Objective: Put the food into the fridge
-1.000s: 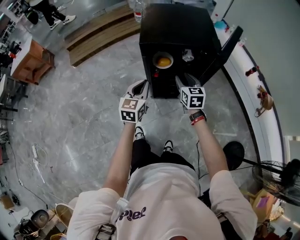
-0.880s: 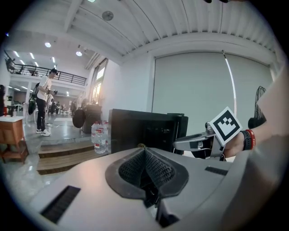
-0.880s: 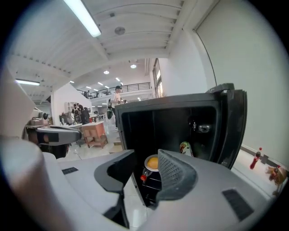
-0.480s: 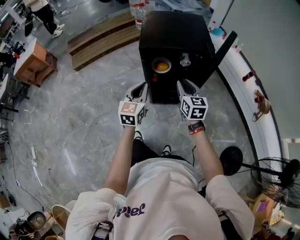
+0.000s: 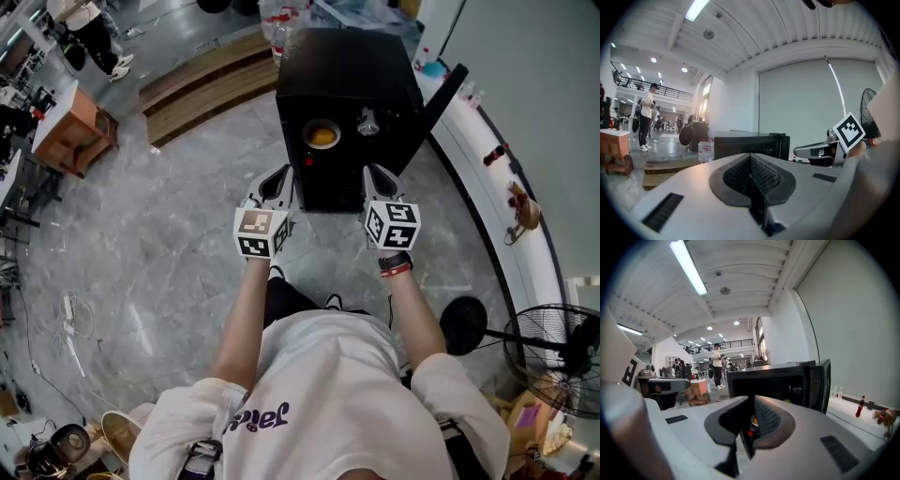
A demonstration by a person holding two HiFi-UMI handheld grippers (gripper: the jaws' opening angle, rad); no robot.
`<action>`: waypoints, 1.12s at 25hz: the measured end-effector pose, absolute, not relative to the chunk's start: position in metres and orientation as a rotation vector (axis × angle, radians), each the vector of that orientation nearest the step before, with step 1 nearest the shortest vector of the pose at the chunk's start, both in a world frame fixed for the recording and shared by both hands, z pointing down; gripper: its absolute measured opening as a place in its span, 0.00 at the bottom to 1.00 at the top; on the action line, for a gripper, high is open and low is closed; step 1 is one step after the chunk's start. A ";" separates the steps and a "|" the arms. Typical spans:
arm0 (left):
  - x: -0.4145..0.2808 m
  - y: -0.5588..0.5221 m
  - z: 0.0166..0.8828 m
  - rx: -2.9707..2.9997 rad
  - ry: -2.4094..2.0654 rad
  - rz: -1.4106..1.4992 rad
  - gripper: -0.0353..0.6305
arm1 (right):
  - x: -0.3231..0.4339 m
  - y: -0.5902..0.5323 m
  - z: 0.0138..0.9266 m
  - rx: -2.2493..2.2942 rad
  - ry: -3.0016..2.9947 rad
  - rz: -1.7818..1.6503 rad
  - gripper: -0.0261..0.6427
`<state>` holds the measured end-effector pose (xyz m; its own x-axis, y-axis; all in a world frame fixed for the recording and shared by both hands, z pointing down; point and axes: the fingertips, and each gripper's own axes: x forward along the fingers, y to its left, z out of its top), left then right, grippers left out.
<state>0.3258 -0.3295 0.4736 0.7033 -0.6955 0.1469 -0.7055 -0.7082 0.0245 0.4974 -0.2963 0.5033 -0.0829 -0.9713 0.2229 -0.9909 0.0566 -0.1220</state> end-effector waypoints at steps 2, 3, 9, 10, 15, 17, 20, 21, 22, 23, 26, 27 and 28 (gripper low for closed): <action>0.328 -0.325 0.471 2.825 -1.172 0.184 0.08 | 0.502 -0.290 0.503 2.085 -2.221 0.383 0.10; 0.330 -0.323 0.471 2.822 -1.173 0.177 0.08 | 0.504 -0.287 0.503 2.093 -2.219 0.386 0.09; 0.336 -0.315 0.471 2.808 -1.190 0.157 0.08 | 0.516 -0.274 0.501 2.128 -2.207 0.374 0.06; 0.337 -0.314 0.472 2.808 -1.194 0.157 0.08 | 0.518 -0.273 0.499 2.131 -2.207 0.370 0.06; 0.341 -0.307 0.472 2.811 -1.210 0.163 0.08 | 0.524 -0.262 0.495 2.134 -2.200 0.346 0.06; 0.343 -0.304 0.473 2.810 -1.214 0.164 0.08 | 0.527 -0.259 0.493 2.134 -2.199 0.339 0.06; 0.347 -0.301 0.474 2.810 -1.215 0.167 0.08 | 0.533 -0.255 0.491 2.137 -2.198 0.334 0.06; 0.349 -0.300 0.474 2.810 -1.216 0.169 0.08 | 0.535 -0.254 0.491 2.139 -2.198 0.335 0.06; 0.351 -0.299 0.475 2.810 -1.216 0.171 0.08 | 0.537 -0.253 0.492 2.140 -2.198 0.337 0.06; 0.353 -0.299 0.477 2.809 -1.215 0.173 0.08 | 0.539 -0.252 0.492 2.141 -2.199 0.338 0.06; 0.360 -0.297 0.479 2.810 -1.207 0.177 0.08 | 0.544 -0.251 0.492 2.139 -2.202 0.334 0.06; 0.361 -0.296 0.480 2.810 -1.205 0.179 0.08 | 0.545 -0.250 0.492 2.138 -2.204 0.332 0.06; 0.363 -0.296 0.481 2.809 -1.202 0.182 0.08 | 0.546 -0.250 0.491 2.136 -2.205 0.330 0.06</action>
